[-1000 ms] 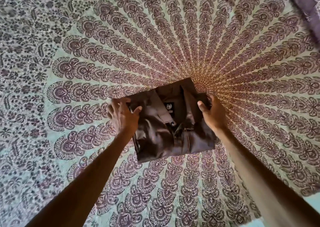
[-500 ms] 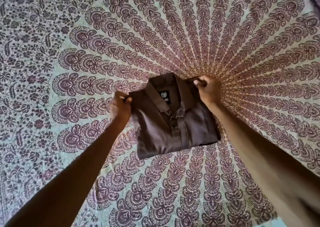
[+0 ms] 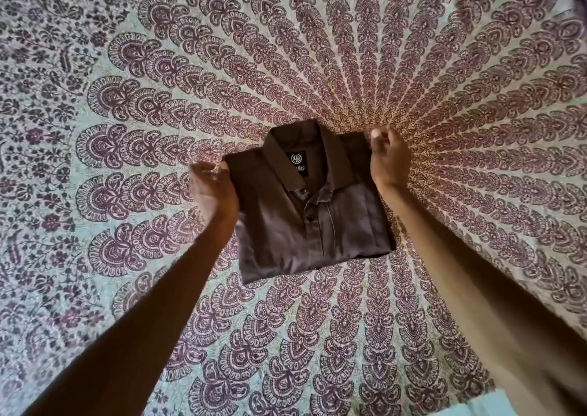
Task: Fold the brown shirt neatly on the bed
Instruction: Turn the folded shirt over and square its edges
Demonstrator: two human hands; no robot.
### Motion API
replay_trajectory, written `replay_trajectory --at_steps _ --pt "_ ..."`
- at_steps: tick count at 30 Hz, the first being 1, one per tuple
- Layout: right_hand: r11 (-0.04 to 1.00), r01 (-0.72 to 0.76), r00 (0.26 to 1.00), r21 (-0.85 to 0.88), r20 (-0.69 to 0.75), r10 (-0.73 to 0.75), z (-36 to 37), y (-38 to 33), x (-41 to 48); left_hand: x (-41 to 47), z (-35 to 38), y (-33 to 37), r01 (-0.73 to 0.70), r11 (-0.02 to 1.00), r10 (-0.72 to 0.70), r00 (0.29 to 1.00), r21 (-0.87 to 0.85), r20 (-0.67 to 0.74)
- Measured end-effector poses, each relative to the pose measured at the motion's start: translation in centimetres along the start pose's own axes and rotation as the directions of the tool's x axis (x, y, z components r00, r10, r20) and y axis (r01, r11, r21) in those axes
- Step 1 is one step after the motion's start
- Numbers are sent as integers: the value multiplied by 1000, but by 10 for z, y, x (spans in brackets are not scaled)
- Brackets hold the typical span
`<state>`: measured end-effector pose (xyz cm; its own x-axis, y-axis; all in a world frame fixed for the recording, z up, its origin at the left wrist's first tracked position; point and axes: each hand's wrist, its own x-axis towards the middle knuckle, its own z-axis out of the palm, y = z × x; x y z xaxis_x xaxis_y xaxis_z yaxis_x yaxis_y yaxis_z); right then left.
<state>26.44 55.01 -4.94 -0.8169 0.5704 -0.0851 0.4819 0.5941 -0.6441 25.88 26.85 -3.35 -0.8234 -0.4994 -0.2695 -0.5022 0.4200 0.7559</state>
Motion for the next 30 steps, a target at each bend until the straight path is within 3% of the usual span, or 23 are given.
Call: replay_trajectory --at_steps 3,10,14,17,20,24,27,30 --pt "996 -95 992 1 84 94 -21 22 -29 -30 -6 -13 3 999 -3 1000 34 17" --pt "999 -30 967 15 255 25 -55 48 -94 -43 -13 -28 26 980 -40 997 197 71" --pt "995 -91 971 32 227 81 -49 48 -86 -26 -10 -25 103 986 -112 991 129 71" --pt "993 -110 980 41 173 101 -41 41 -88 -26 -9 -23 218 960 -226 974 175 28" --pt "994 -105 967 20 237 97 -39 32 -96 -48 -13 -27 240 943 -279 948 231 153" --pt "978 -60 936 -202 330 125 -39 26 -100 -59 -14 -30 253 947 -310 884 199 350" --pt "992 -125 948 -17 294 124 -46 25 -108 -51 -14 -24 173 977 -209 895 126 395" --pt "986 -141 981 90 146 127 -57 31 -133 -50 -17 -14 51 995 -80 908 81 412"
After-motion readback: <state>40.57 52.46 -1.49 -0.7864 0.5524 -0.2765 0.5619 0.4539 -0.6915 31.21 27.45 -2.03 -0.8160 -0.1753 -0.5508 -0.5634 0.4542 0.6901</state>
